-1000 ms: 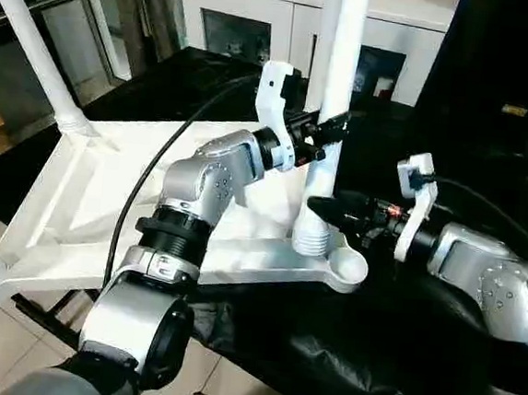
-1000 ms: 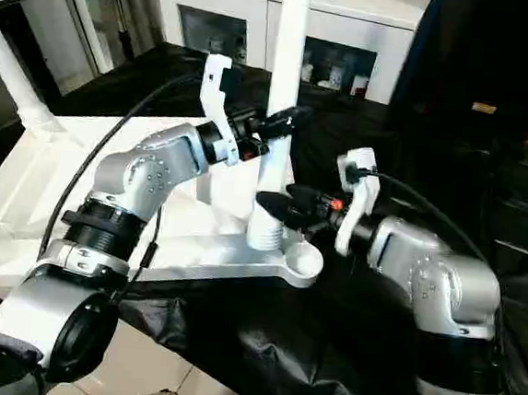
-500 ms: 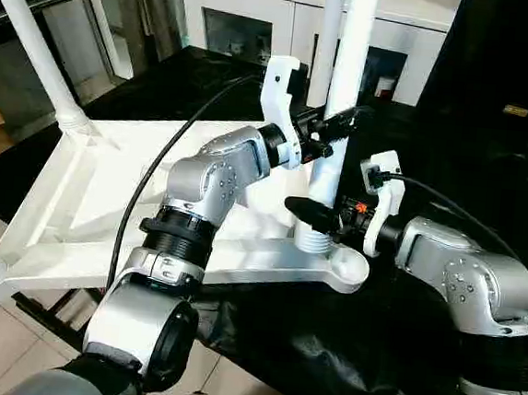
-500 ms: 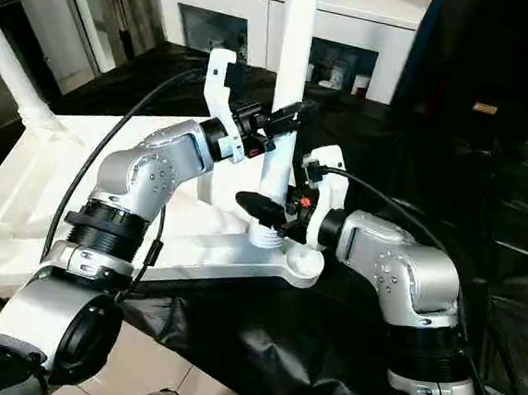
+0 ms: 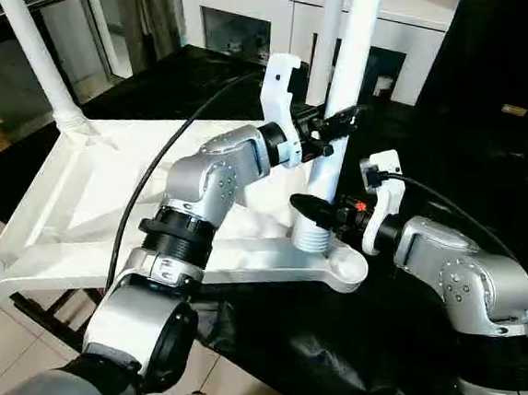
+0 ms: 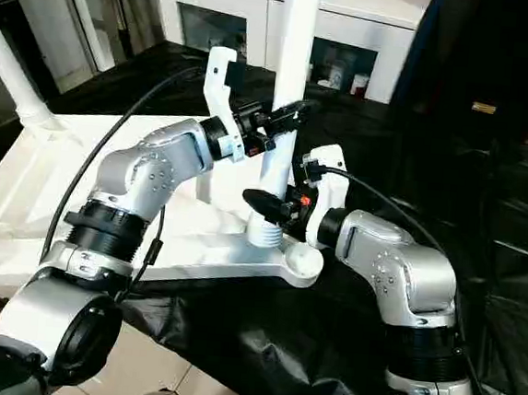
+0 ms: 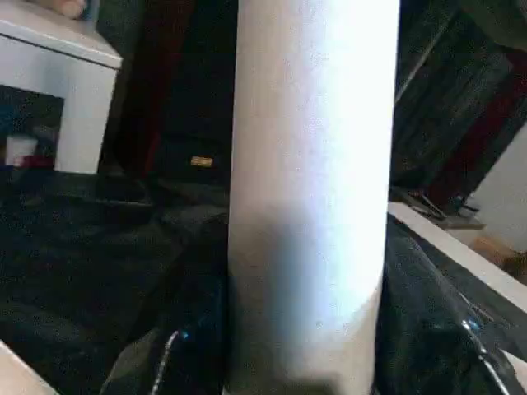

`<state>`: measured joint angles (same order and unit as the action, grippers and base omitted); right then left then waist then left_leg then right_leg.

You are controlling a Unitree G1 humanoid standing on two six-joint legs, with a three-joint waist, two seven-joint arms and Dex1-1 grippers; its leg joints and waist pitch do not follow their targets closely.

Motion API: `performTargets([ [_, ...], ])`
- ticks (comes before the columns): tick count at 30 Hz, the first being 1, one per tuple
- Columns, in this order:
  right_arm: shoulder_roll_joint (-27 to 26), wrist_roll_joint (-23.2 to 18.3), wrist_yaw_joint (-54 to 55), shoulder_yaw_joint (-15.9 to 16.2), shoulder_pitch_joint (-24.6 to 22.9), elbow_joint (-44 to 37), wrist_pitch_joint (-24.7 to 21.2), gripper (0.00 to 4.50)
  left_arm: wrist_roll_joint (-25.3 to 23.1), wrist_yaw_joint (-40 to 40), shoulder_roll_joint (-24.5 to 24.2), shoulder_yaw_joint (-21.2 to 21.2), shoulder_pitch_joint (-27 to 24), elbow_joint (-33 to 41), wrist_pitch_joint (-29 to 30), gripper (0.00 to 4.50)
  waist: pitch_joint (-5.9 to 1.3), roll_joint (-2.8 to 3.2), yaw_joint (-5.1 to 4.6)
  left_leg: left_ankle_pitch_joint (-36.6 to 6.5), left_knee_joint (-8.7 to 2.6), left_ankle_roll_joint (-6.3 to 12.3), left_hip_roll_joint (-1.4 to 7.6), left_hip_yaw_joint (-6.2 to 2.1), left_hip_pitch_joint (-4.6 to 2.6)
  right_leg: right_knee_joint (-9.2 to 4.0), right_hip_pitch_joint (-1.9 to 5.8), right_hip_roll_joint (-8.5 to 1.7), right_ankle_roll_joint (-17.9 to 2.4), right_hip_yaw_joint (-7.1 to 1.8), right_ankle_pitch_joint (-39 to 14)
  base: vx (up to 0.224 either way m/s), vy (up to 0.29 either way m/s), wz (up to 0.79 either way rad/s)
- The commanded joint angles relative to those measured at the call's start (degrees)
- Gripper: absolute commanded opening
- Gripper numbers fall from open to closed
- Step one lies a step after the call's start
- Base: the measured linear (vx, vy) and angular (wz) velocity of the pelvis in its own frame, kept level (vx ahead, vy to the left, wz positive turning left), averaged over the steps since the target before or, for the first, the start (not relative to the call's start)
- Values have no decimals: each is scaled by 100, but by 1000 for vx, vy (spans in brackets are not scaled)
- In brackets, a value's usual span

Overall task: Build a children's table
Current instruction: Insert table leg to table base

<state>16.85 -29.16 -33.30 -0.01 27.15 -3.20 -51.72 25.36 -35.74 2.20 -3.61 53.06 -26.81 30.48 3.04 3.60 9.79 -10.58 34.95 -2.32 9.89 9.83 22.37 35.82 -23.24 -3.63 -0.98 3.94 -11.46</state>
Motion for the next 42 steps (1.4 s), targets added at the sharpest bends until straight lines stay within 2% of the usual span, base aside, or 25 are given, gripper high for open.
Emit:
performTargets([
  [1, 45, -122, -230, 65, -11, -28, 114, 191, 148, -246, -18, 121, -39, 242, 65, 256, -443, -143, 9, -266, -330, 280, 291, -127, -49, -395, 371, -526, -1060, -299, -428, 0, 0, 0],
  [3, 98, -177, -369, 59, -49, -81, 148, 191, 180, -389, -45, 162, -73, 326, 51, 281, -447, -146, 14, -253, -324, 320, 283, -123, -51, -396, 374, -518, -1081, -296, -385, 0, 0, 0],
  [6, 296, -361, -852, 84, -184, -290, 218, 190, 418, -667, -94, 114, -114, 483, 246, 287, -448, -146, 36, -255, -317, 376, 295, -123, -51, -389, 377, -521, -1087, -300, -380, 0, 0, 0],
  [7, 456, -504, -1223, 117, -303, -455, 248, 190, 755, -1023, -168, 21, -148, 600, 570, 287, -444, -155, 32, -249, -315, 384, 291, -119, -43, -381, 380, -516, -1093, -297, -366, 0, 0, 0],
  [10, 733, -786, -1839, 167, -475, -702, 177, 190, 1331, -1594, -321, -187, -188, 704, 1169, 287, -431, -151, 54, -298, -305, 455, 283, -110, -40, -390, 369, -507, -1162, -285, -512, 0, 0, 0],
  [15, 790, -880, -1984, 145, -510, -745, 143, 190, 1460, -1591, -334, -343, -115, 591, 1246, 287, -411, -140, 34, -472, -322, 367, 278, -118, -55, -473, 355, -509, -1032, -282, -1082, 0, 0, 0],
  [18, 865, -924, -2091, 159, -543, -758, 167, 190, 1567, -1622, -376, -386, -84, 572, 1361, 287, -429, -141, 44, -391, -322, 342, 285, -123, -60, -450, 359, -501, -1013, -289, -970, 0, 0, 0],
  [19, 920, -930, -2150, 174, -564, -756, 203, 190, 1599, -1631, -407, -346, -92, 604, 1441, 260, -431, -134, 46, -359, -321, 356, 285, -128, -55, -440, 359, -496, -1026, -285, -878, 0, 0, 0],
  [23, 946, -890, -2153, 196, -570, -753, 245, 190, 1578, -1529, -348, -335, -116, 626, 1414, 234, -442, -151, 51, -267, -307, 392, 277, -122, -45, -427, 367, -502, -1053, -286, -701, 0, 0, 0],
  [25, 942, -868, -2151, 201, -565, -754, 261, 190, 1549, -1441, -314, -362, -121, 623, 1367, 208, -437, -148, 49, -286, -310, 393, 282, -124, -43, -429, 367, -503, -1068, -281, -712, 0, 0, 0],
  [26, 941, -855, -2149, 201, -565, -753, 270, 190, 1531, -1412, -299, -367, -123, 623, 1337, 208, -434, -168, 44, -301, -312, 396, 278, -119, -41, -437, 370, -501, -1057, -281, -744, 0, 0, 0],
  [31, 1028, -810, -2138, 274, -564, -767, 313, 190, 1498, -1269, -276, -373, -136, 667, 1223, 186, -431, -167, 48, -323, -319, 373, 286, -125, -46, -443, 365, -505, -994, -282, -889, 0, 0, 0],
  [32, 1050, -779, -2126, 304, -559, -779, 310, 225, 1485, -1247, -276, -374, -139, 675, 1212, 184, -430, -179, 46, -295, -318, 386, 281, -121, -48, -442, 364, -496, -988, -282, -861, 0, 0, 0],
  [33, 1024, -822, -2085, 293, -546, -783, 234, 225, 1434, -1209, -280, -355, -147, 692, 1161, 184, -429, -200, 42, -290, -315, 397, 276, -116, -42, -445, 367, -495, -981, -283, -858, 0, 0, 0],
  [34, 993, -876, -2066, 272, -535, -795, 179, 260, 1403, -1170, -276, -349, -154, 704, 1127, 184, -432, -194, 44, -269, -315, 408, 276, -119, -40, -440, 369, -504, -983, -283, -848, 0, 0, 0],
  [35, 983, -893, -2060, 265, -532, -800, 161, 260, 1394, -1156, -275, -348, -156, 708, 1116, 183, -434, -193, 42, -257, -310, 414, 275, -117, -38, -438, 370, -503, -981, -283, -830, 0, 0, 0],
  [39, 857, -516, -1616, 362, -449, -733, 325, 279, 1164, -902, -275, -259, -159, 771, 928, 181, -432, -192, 14, -254, -317, 347, 273, -120, -47, -444, 359, -493, -937, -280, -864, 0, 0, 0],
  [42, 561, -97, -821, 369, -265, -357, 375, 282, 714, -405, -290, -105, -125, 823, 613, 180, -435, -188, -3, -235, -331, 273, 292, -129, -60, -430, 338, -494, -921, -289, -807, 0, 0, 0],
])
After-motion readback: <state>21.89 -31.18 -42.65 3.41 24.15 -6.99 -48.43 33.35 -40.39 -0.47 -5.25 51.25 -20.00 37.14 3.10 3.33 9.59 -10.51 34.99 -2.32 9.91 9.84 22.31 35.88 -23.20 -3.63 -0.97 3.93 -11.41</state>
